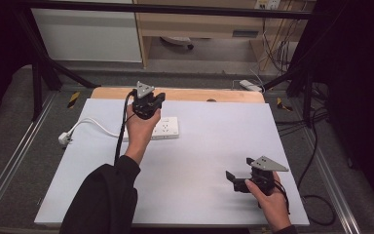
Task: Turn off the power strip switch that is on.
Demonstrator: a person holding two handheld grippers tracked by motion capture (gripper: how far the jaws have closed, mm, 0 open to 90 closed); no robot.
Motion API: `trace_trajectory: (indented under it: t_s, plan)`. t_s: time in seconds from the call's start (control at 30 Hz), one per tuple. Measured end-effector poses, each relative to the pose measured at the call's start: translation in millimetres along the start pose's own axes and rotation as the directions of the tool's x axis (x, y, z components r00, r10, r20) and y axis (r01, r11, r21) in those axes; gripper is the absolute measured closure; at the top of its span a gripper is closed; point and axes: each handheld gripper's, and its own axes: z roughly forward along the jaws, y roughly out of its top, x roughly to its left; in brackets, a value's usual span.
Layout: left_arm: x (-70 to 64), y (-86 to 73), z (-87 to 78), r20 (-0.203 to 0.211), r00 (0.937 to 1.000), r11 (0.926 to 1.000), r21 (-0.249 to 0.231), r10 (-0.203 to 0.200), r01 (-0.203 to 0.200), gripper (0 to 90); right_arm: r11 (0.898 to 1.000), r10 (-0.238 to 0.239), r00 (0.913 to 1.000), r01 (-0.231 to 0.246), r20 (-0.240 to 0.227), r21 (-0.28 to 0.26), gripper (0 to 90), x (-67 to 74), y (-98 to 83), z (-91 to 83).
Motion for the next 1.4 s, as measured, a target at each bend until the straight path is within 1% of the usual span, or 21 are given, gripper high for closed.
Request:
trace_trajectory:
  t_s: [0.1,0.13,0.23,0.4,0.43,0.63,0.77,0.83,1.0,1.37,1.4]
  plan:
    - [-0.7,-1.6,3.8,0.002,1.0,0.9999,0.012,-0.005,0.005,90.0,1.0,-0.003,1.0,0.003,-0.006,0.001,3.4,-0.7,0.4,0.7]
    - [-0.5,-1.8,5.3,-0.001,1.0,0.9999,0.01,0.003,-0.003,90.0,1.0,-0.003,1.0,0.003,-0.006,0.001,3.4,-0.7,0.4,0.7]
    - [-1.0,-3.1,8.9,-0.002,1.0,0.9999,0.017,0.001,-0.001,90.0,1.0,-0.004,1.0,0.004,-0.008,0.004,3.4,-0.8,0.4,0.5]
    - [-0.1,-5.7,14.9,-0.004,1.0,0.9995,0.029,-0.008,0.008,90.0,1.0,-0.007,0.9999,0.007,-0.008,0.006,3.4,-0.8,0.9,0.3]
    - [-0.1,-6.1,16.2,-0.006,1.0,0.9994,0.034,-0.002,0.002,90.0,1.0,-0.007,0.9999,0.007,-0.008,0.005,3.4,-0.8,1.1,0.3]
    - [-1.3,-8.7,24.1,-0.007,1.0,0.9989,0.046,0.002,-0.002,90.0,1.0,-0.003,1.0,0.003,-0.009,0.002,3.4,-1.1,2.2,-0.7]
    - [-1.3,-10.9,27.7,-0.008,1.0,0.9987,0.051,-0.003,0.003,90.0,1.0,-0.005,1.0,0.005,-0.007,0.002,3.4,-0.9,2.5,-0.9]
    - [-1.2,-12.0,29.4,-0.008,1.0,0.9984,0.057,0.005,-0.005,90.0,1.0,-0.005,0.9999,0.005,-0.009,0.005,3.4,-0.8,2.7,-0.8]
    - [-0.4,-14.9,33.4,-0.01,0.9999,0.9973,0.074,0.007,-0.006,90.0,1.0,-0.005,1.0,0.005,-0.008,0.002,3.3,0.1,3.0,-1.0]
    - [-2.3,-21.7,43.4,-0.012,0.9999,0.9953,0.097,-0.003,0.004,90.0,1.0,-0.005,0.9999,0.005,-0.011,0.001,3.3,-1.0,3.2,-1.1]
    - [-2.5,-22.1,44.1,-0.01,0.9999,0.995,0.1,0.0,0.001,90.0,1.0,-0.005,0.9999,0.005,-0.011,0.002,3.3,-1.2,3.1,-1.1]
